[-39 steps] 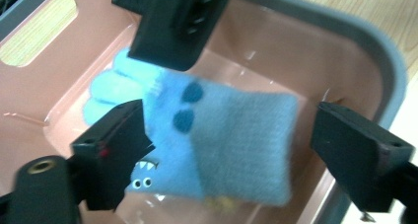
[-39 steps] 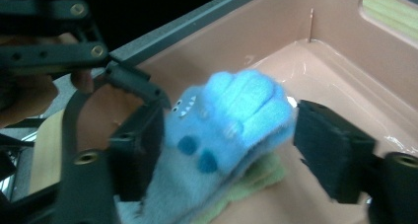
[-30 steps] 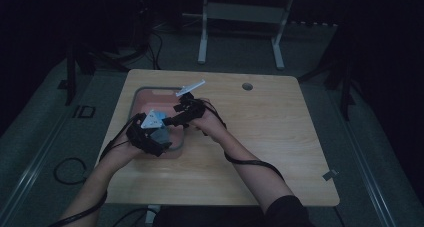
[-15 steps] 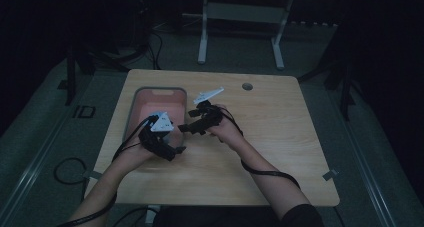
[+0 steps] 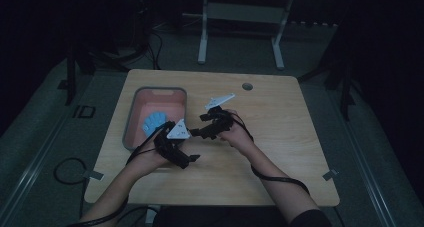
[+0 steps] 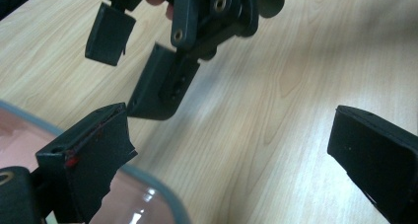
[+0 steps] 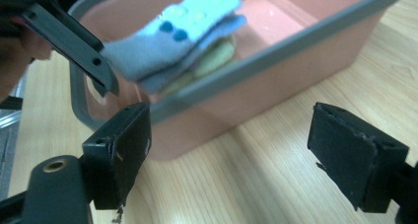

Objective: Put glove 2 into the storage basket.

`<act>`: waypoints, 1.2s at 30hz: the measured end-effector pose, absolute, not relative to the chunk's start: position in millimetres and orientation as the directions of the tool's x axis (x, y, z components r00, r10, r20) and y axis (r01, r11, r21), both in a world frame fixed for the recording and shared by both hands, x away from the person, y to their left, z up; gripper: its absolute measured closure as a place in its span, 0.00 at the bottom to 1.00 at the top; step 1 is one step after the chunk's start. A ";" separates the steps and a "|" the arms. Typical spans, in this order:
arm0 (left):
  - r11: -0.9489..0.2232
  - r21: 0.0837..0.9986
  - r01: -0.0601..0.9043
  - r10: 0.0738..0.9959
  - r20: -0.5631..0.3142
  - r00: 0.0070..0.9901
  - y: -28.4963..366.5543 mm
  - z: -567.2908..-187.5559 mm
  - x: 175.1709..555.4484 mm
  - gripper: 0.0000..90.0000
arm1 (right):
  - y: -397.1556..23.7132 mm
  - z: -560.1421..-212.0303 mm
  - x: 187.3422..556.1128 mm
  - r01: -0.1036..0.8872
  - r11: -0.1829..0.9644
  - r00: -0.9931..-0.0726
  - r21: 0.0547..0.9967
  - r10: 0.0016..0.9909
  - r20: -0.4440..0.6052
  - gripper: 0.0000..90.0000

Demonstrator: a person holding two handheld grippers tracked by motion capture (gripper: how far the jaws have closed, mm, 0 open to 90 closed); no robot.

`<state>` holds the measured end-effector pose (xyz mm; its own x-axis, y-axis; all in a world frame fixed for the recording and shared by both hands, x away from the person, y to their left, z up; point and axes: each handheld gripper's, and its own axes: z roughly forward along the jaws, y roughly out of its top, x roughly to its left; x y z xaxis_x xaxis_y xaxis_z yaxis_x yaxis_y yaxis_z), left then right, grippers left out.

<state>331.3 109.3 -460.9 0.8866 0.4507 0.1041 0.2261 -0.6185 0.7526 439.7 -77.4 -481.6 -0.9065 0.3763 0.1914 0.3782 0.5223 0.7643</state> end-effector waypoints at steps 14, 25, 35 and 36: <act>-0.626 0.758 0.180 0.373 0.088 0.924 77.7 -478.1 312.9 0.03 | -106.2 -504.3 429.3 0.405 0.525 -0.893 0.748 0.405 0.199 0.19; -0.654 0.732 0.190 0.345 0.066 0.936 57.1 -501.7 305.6 0.03 | -132.6 -526.7 423.7 0.430 0.525 -0.877 0.734 0.435 0.202 0.19; -0.666 0.721 0.193 0.334 0.057 0.941 50.6 -523.1 304.9 0.03 | -141.3 -540.7 420.3 0.415 0.546 -0.883 0.728 0.435 0.178 0.19; -0.666 0.719 0.196 0.335 0.054 0.941 50.5 -524.5 304.9 0.03 | -142.2 -542.4 420.0 0.410 0.551 -0.885 0.727 0.432 0.172 0.19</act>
